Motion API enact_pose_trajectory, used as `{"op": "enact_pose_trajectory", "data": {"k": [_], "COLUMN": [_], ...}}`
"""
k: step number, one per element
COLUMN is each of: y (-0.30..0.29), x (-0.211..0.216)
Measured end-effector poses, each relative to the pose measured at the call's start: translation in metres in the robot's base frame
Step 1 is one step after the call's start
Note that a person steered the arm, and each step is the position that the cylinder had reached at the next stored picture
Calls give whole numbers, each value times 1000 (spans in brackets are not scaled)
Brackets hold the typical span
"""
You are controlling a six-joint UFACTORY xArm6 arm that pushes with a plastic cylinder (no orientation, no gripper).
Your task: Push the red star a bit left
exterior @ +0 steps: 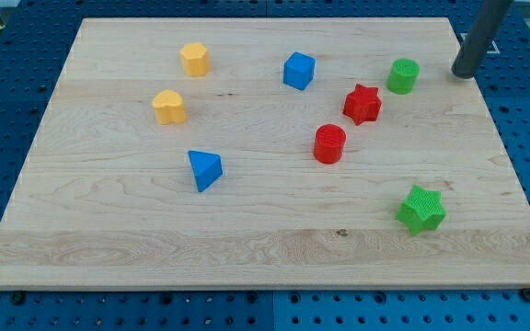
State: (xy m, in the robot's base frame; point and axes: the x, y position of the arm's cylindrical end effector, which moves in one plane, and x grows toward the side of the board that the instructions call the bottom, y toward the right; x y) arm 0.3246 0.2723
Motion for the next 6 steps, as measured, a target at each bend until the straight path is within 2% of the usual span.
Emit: {"op": "enact_pose_trajectory", "data": {"k": [2, 5, 6], "y": [-43, -72, -91], "x": [2, 67, 73]}}
